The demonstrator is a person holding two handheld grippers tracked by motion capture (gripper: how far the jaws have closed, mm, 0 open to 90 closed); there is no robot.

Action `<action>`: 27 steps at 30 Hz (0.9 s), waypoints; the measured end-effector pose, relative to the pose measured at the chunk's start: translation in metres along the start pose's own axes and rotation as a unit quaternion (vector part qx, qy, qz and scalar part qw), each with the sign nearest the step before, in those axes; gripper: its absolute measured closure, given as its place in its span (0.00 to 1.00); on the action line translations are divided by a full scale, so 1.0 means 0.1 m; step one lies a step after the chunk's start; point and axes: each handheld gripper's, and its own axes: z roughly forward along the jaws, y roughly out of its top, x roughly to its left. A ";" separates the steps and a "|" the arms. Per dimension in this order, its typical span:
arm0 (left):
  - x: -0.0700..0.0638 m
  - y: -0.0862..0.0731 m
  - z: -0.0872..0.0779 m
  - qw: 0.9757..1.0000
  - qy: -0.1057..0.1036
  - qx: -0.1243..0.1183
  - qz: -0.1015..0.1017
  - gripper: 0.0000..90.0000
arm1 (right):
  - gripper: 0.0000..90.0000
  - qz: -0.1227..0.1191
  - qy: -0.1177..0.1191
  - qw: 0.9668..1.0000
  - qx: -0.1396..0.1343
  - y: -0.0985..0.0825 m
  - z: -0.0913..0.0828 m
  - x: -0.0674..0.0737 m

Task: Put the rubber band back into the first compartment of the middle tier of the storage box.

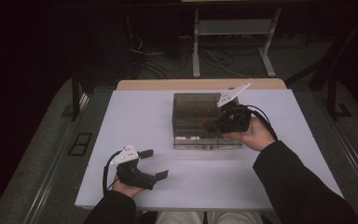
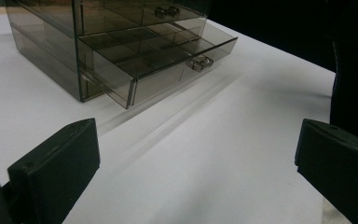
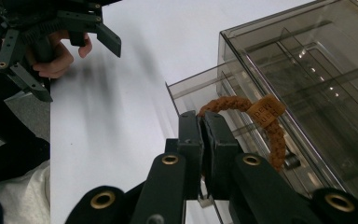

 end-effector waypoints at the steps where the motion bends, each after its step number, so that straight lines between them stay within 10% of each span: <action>1: 0.00 0.00 0.00 1.000 0.000 0.000 0.000 0.00 | 0.95 0.000 0.001 1.000 0.000 0.01 0.01 0.00; 27: 0.00 0.00 0.00 1.000 -0.002 -0.002 0.002 0.00 | 0.95 -0.017 0.022 1.000 0.014 0.13 0.49 0.02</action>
